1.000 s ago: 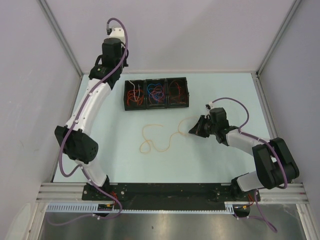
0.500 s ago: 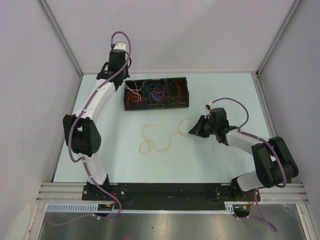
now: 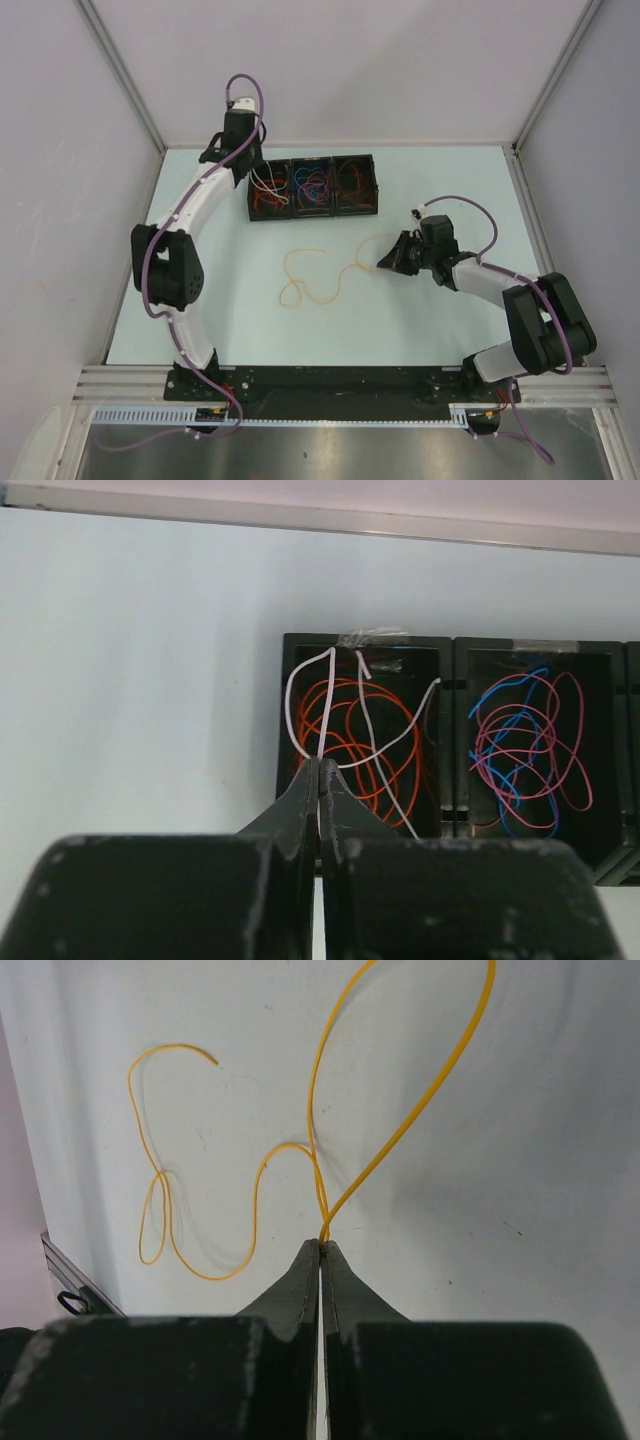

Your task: Untangle the cables

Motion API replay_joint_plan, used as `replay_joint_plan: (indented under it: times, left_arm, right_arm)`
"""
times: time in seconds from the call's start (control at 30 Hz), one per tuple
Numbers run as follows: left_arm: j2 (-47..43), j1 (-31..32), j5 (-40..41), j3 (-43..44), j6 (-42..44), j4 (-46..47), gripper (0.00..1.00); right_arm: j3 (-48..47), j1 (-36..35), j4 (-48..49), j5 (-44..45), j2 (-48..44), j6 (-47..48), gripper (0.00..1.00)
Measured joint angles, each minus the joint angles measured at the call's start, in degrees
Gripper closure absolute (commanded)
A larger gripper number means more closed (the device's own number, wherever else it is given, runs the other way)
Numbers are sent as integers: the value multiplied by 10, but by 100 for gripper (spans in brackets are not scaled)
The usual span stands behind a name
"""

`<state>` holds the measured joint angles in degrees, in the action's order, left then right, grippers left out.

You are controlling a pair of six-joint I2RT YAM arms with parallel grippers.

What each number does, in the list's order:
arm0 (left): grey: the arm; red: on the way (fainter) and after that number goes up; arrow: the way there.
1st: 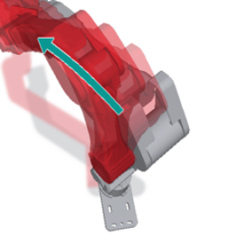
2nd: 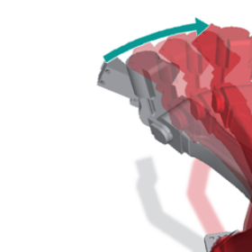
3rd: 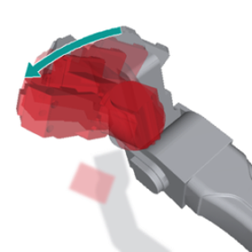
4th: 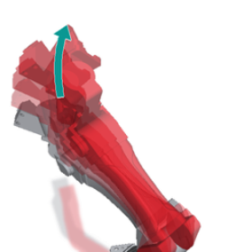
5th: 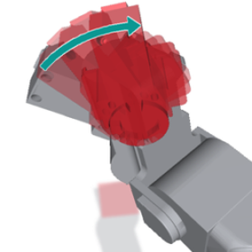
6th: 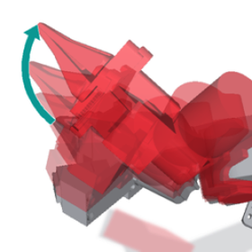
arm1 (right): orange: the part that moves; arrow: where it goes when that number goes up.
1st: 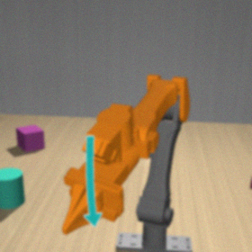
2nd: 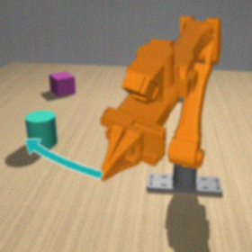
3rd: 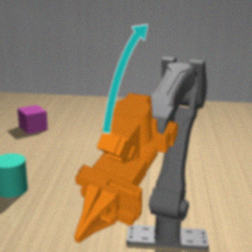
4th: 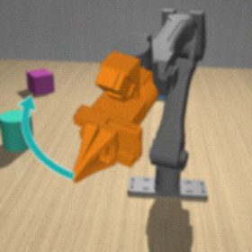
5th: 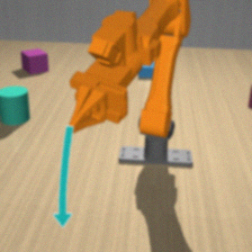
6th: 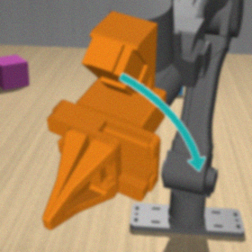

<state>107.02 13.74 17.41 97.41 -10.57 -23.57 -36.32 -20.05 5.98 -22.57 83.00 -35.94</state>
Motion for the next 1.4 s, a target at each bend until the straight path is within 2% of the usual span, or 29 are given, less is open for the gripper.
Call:
replay_joint_plan:
  times: [0.2,0.4,0.5,1.0,1.17,1.4]
  left_arm:
    - [21,-4,-53,0,-17,20,100]
    - [26,-39,-155,-39,-63,61,100]
    - [29,-50,-166,-48,-72,60,100]
    - [120,-69,-78,41,-90,52,100]
    - [136,-69,-59,38,-89,73,100]
    - [136,-63,-36,3,-82,149,100]
  right_arm:
    - [0,2,2,-4,4,0,100]
    - [0,4,3,-6,5,0,100]
    - [0,4,3,-8,7,0,100]
    - [0,8,4,-13,9,0,100]
    - [0,9,4,-15,9,0,100]
    - [0,12,6,-20,11,0,100]
